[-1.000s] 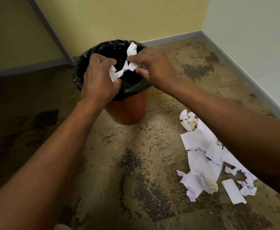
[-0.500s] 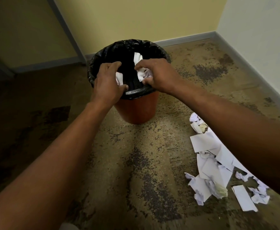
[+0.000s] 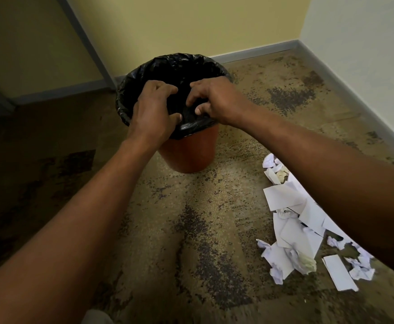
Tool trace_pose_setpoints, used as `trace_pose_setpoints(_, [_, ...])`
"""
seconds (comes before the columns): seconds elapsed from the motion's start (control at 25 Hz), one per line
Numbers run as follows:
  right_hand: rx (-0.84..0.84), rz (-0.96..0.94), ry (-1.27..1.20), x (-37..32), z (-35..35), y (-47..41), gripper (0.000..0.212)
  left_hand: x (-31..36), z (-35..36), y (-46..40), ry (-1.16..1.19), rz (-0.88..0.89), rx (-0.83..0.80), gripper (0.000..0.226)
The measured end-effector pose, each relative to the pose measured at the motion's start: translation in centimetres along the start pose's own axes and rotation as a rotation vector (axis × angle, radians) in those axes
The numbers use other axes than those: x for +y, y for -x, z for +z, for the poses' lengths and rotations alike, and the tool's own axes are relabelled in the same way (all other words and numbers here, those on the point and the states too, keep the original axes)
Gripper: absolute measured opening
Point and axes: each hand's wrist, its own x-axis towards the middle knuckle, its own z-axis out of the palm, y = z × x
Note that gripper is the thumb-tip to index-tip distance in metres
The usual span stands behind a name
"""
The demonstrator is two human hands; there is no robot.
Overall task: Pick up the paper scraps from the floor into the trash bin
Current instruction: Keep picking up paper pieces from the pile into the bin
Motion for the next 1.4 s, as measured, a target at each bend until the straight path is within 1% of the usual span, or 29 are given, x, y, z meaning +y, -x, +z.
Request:
trace_pose_setpoints(0.12, [0.066, 0.005, 0.003, 0.0, -1.0, 1.1, 0.012, 2.5, 0.0, 0.4, -0.027, 0.128, 0.093, 0.039])
trace_pose_setpoints(0.2, [0.149, -0.001, 0.032, 0.6, -1.7, 2.8, 0.006, 4.7, 0.7, 1.0, 0.007, 0.217, 0.15, 0.026])
trace_pose_setpoints(0.28, [0.208, 0.02, 0.054, 1.9, -2.3, 5.5, 0.005, 6.8, 2.0, 2.0, 0.04, 0.282, 0.154, 0.02])
trace_pose_setpoints(0.32, [0.212, 0.046, 0.057, 2.6, -2.5, 7.3, 0.005, 7.6, 3.0, 2.8, 0.054, 0.31, 0.118, 0.019])
trace_pose_setpoints(0.4, [0.184, 0.103, 0.067, 4.0, -2.3, 11.7, 0.009, 8.9, 5.8, 4.7, 0.054, 0.352, -0.056, 0.028])
trace_pose_setpoints(0.48, [0.09, 0.188, 0.077, 5.6, -1.3, 17.1, 0.017, 10.0, 9.0, 7.1, 0.05, 0.382, -0.326, 0.05])
trace_pose_setpoints(0.56, [-0.082, 0.317, 0.1, 6.7, -0.2, 22.7, 0.033, 10.9, 11.7, 9.5, 0.059, 0.423, -0.608, 0.08])
trace_pose_setpoints(0.64, [-0.287, 0.486, 0.141, 7.3, 0.7, 28.1, 0.05, 11.6, 14.2, 12.0, -0.027, 0.448, -0.821, 0.101])
trace_pose_setpoints(0.76, [-0.515, 0.675, 0.189, 6.9, 2.2, 34.5, 0.079, 12.1, 17.3, 16.5, -0.192, 0.455, -1.012, 0.123])
trace_pose_setpoints(0.84, [-0.621, 0.765, 0.227, 6.3, 3.4, 38.0, 0.097, 12.3, 19.1, 19.7, -0.22, 0.406, -1.099, 0.133])
trace_pose_setpoints(0.96, [-0.711, 0.841, 0.252, 5.5, 5.2, 41.7, 0.117, 12.3, 21.1, 23.2, -0.208, 0.313, -1.098, 0.14])
trace_pose_setpoints(1.04, [-0.695, 0.872, 0.24, 5.5, 6.2, 42.9, 0.121, 12.6, 21.8, 24.4, -0.214, 0.299, -1.038, 0.138])
trace_pose_setpoints(1.16, [-0.605, 0.871, 0.152, 5.2, 7.6, 42.8, 0.124, 12.8, 22.5, 24.6, -0.213, 0.259, -0.965, 0.133])
trace_pose_setpoints(1.28, [-0.488, 0.872, 0.073, 5.5, 8.6, 41.2, 0.127, 13.0, 23.2, 23.9, -0.148, 0.175, -0.951, 0.128])
trace_pose_setpoints(1.4, [-0.354, 0.901, 0.09, 7.0, 9.4, 39.2, 0.128, 13.4, 23.8, 22.7, -0.094, 0.137, -0.909, 0.122])
